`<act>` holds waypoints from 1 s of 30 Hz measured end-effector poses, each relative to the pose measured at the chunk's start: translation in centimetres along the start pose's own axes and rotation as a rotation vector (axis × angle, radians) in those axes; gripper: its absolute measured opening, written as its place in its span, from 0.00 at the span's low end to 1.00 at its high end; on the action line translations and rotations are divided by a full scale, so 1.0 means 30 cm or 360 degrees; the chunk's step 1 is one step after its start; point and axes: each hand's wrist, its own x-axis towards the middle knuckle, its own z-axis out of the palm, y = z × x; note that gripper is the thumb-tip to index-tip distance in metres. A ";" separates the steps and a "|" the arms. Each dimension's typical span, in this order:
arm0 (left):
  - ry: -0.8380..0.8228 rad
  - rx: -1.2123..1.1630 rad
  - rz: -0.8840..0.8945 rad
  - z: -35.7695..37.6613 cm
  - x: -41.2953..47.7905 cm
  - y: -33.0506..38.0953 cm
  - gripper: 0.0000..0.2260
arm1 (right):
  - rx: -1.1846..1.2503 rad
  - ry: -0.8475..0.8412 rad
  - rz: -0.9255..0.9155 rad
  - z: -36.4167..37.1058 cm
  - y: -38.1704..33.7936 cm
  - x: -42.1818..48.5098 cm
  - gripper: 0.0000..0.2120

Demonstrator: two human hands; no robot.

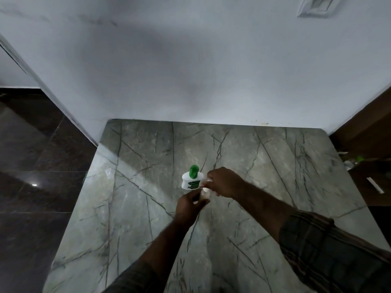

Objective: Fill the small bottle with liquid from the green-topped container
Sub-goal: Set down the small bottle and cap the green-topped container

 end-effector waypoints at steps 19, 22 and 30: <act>0.0027 0.0002 0.0029 0.013 0.006 -0.025 0.15 | -0.0155 -0.0223 -0.0129 0.000 -0.023 -0.010 0.12; 0.0018 0.0010 0.0040 0.011 0.005 -0.023 0.13 | -0.0133 -0.0274 -0.0066 0.005 -0.011 -0.005 0.24; 0.0017 0.0042 0.0058 0.016 0.010 -0.022 0.14 | -0.0241 -0.0093 -0.0018 0.023 0.013 -0.005 0.25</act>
